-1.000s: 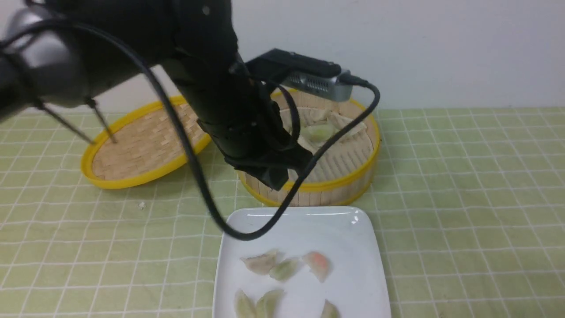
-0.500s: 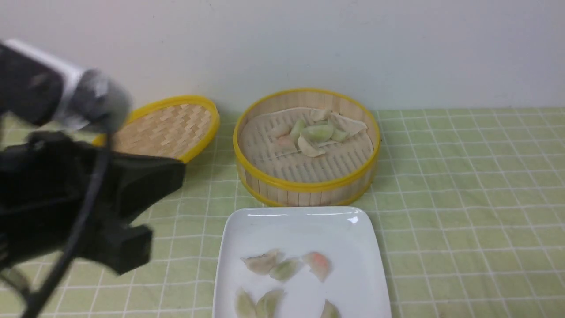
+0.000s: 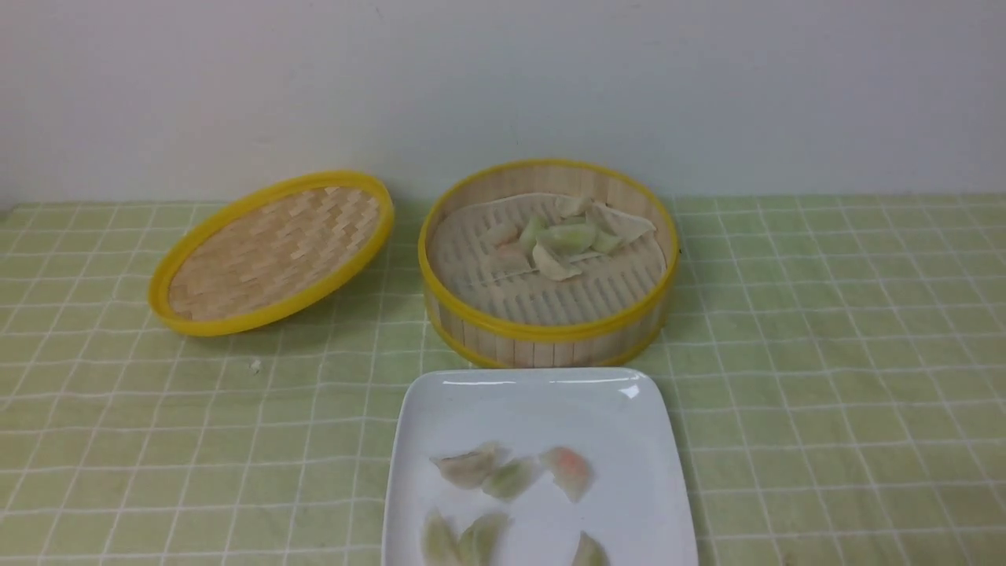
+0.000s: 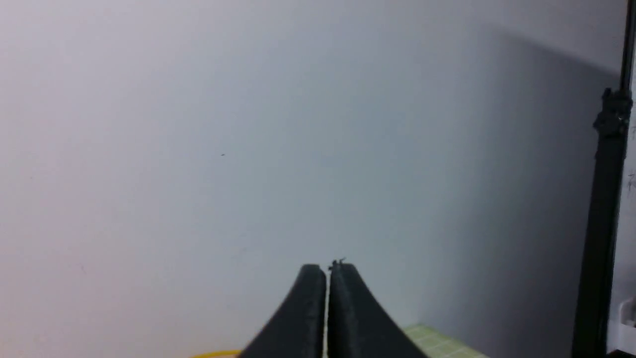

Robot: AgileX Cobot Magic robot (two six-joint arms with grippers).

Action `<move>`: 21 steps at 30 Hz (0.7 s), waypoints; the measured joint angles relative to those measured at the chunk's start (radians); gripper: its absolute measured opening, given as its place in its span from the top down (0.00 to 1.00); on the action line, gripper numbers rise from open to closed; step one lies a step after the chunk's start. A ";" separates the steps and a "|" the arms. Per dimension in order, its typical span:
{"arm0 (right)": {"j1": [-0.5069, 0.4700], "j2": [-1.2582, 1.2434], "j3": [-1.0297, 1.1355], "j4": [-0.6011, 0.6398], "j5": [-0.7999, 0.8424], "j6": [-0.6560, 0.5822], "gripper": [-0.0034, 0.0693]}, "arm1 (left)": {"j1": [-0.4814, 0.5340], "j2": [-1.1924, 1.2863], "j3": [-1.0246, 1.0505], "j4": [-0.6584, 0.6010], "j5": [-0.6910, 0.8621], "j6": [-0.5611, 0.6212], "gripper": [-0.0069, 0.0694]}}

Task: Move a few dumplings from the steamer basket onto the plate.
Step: Use the left arm to put the dumpling into the plate

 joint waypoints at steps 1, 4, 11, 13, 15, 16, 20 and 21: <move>0.000 0.000 0.000 0.001 0.001 0.000 0.97 | 0.000 0.000 0.012 0.017 0.000 0.000 0.92; 0.000 0.000 0.000 0.002 0.000 0.000 0.97 | 0.000 0.026 0.033 0.049 0.000 0.000 0.92; 0.000 0.000 0.000 0.001 0.000 0.000 0.97 | 0.007 0.129 0.041 0.120 0.008 0.001 0.92; 0.000 0.000 0.000 0.001 0.000 0.000 0.97 | 0.051 0.139 0.041 0.147 0.049 -0.004 0.92; 0.000 0.000 0.000 0.001 0.000 0.000 0.97 | 0.106 0.138 0.041 0.166 0.097 -0.017 0.92; 0.000 0.000 0.000 0.001 0.000 0.000 0.97 | 0.143 0.132 0.041 0.180 0.132 -0.023 0.92; 0.000 0.000 0.000 0.001 0.000 0.000 0.97 | 0.277 0.090 0.041 0.221 0.270 -0.046 0.92; 0.000 0.000 0.000 0.001 0.000 0.000 0.97 | 0.311 0.078 0.041 0.226 0.304 -0.047 0.92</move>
